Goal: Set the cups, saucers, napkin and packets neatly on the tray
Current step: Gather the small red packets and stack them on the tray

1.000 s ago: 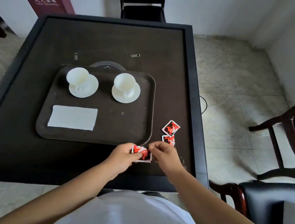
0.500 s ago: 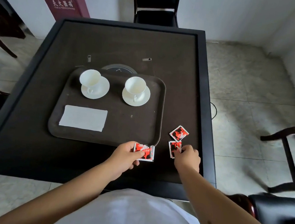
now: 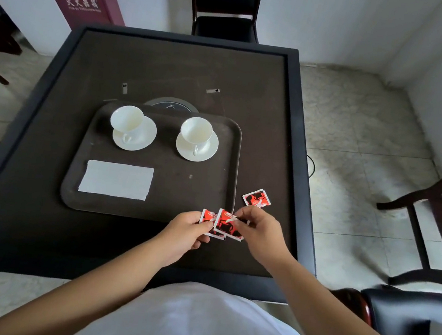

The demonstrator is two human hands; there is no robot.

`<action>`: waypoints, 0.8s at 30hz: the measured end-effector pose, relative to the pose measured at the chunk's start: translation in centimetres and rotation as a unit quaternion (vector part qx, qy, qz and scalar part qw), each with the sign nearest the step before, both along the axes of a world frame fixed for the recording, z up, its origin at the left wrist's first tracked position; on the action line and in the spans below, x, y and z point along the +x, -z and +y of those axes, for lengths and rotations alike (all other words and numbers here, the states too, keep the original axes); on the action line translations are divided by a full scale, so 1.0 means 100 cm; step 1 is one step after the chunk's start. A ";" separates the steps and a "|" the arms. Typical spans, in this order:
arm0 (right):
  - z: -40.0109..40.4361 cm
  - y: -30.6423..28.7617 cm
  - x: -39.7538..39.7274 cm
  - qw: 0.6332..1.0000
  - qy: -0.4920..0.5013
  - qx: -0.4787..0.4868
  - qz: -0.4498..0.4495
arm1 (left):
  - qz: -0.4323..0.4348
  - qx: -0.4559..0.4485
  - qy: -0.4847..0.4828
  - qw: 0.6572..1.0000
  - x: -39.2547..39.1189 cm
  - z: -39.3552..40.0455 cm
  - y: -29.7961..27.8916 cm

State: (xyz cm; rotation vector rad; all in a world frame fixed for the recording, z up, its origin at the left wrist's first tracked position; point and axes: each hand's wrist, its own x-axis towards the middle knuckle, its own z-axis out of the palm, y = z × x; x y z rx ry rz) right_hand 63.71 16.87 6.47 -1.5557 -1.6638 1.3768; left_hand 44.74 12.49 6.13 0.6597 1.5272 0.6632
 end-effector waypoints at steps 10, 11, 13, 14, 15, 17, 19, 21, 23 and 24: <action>-0.010 -0.011 -0.021 0.993 -0.037 0.088 -0.067 | 0.042 0.064 0.026 0.997 0.000 -0.008 -0.010; -0.010 -0.012 -0.022 0.997 -0.024 0.059 -0.054 | 0.036 0.067 0.022 0.997 -0.001 -0.009 -0.011; -0.007 -0.012 -0.023 1.000 -0.005 -0.019 -0.014 | 0.029 0.066 0.018 0.997 -0.002 -0.010 -0.012; -0.005 -0.012 -0.024 0.999 -0.002 -0.053 0.008 | 0.025 0.064 0.018 0.997 -0.003 -0.009 -0.013; -0.004 -0.011 -0.025 0.996 0.002 -0.080 0.031 | 0.021 0.061 0.019 0.998 -0.003 -0.009 -0.013; -0.003 -0.010 -0.026 0.991 0.017 -0.113 0.071 | 0.010 0.055 0.026 0.998 -0.004 -0.007 -0.013; -0.002 -0.008 -0.026 0.987 0.033 -0.127 0.090 | 0.000 0.049 0.033 0.998 -0.005 -0.003 -0.014; -0.001 -0.006 -0.026 0.987 0.040 -0.128 0.090 | -0.006 0.048 0.037 0.998 -0.006 0.000 -0.015; 0.001 -0.003 -0.026 0.988 0.037 -0.129 0.082 | 0.009 0.051 0.035 0.998 -0.006 0.003 -0.013; 0.001 -0.003 -0.026 0.988 0.032 -0.131 0.080 | 0.020 0.052 0.031 0.998 -0.005 0.005 -0.012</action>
